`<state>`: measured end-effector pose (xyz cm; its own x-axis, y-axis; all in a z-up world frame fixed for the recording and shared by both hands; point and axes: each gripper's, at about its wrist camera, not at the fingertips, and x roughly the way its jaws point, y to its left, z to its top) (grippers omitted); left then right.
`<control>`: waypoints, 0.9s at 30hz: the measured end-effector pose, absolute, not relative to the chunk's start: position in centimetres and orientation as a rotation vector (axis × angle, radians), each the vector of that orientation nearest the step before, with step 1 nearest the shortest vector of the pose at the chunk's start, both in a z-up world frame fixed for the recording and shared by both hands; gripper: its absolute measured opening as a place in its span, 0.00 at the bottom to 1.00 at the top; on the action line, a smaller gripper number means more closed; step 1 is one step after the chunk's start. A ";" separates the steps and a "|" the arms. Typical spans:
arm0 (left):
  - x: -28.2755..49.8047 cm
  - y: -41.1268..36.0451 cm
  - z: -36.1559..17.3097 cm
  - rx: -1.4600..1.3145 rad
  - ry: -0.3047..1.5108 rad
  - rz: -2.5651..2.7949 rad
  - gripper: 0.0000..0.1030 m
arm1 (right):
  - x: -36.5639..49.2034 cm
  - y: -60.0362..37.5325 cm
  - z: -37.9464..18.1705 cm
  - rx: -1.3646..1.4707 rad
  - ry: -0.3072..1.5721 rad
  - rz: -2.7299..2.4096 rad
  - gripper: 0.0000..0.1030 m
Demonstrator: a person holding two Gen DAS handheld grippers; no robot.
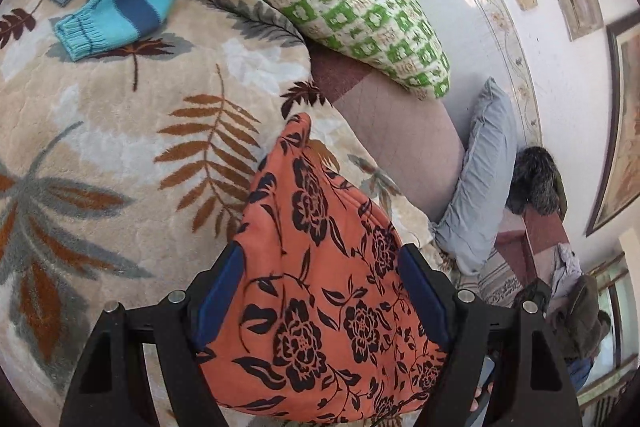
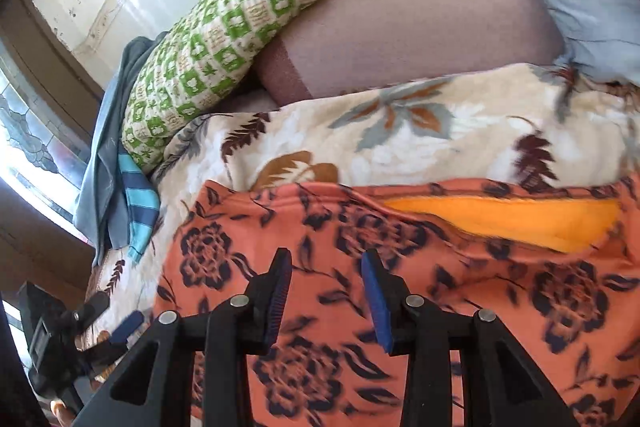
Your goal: Fold small clothes
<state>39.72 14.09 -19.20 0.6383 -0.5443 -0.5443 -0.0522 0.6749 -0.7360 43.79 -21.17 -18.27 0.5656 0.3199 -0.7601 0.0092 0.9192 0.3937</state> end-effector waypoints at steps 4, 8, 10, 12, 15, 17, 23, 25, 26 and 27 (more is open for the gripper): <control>40.0 12.1 -20.0 -0.733 0.900 -0.284 0.77 | 37.7 -28.3 -19.4 0.411 0.969 0.070 0.39; 40.6 11.8 -21.8 -0.630 0.999 -0.134 0.77 | 34.0 -33.3 -23.2 0.476 1.057 -0.038 0.38; 40.7 12.3 -22.7 -0.595 1.034 -0.027 0.77 | 33.3 -35.1 -24.3 0.563 1.054 -0.027 0.34; 40.5 13.1 -23.3 -0.615 1.036 0.011 0.77 | 33.8 -35.2 -23.2 0.581 1.046 -0.030 0.34; 40.3 13.5 -22.6 -0.689 0.994 -0.057 0.77 | 35.4 -33.5 -20.5 0.468 0.964 0.018 0.37; 40.3 13.2 -22.1 -0.692 0.971 -0.091 0.77 | 37.7 -32.1 -20.3 0.431 0.990 0.033 0.37; 41.0 12.8 -22.3 -0.653 1.000 -0.106 0.77 | 47.8 -31.6 -24.7 0.405 1.108 -0.104 0.36; 41.4 13.0 -22.8 -0.663 1.017 -0.092 0.77 | 49.9 -32.9 -25.1 0.470 1.099 -0.153 0.37; 41.3 13.1 -22.9 -0.668 1.021 -0.092 0.77 | 50.4 -33.5 -24.4 0.493 1.058 -0.180 0.37; 41.4 13.2 -22.9 -0.672 1.022 -0.092 0.77 | 50.6 -34.0 -23.7 0.496 1.031 -0.233 0.37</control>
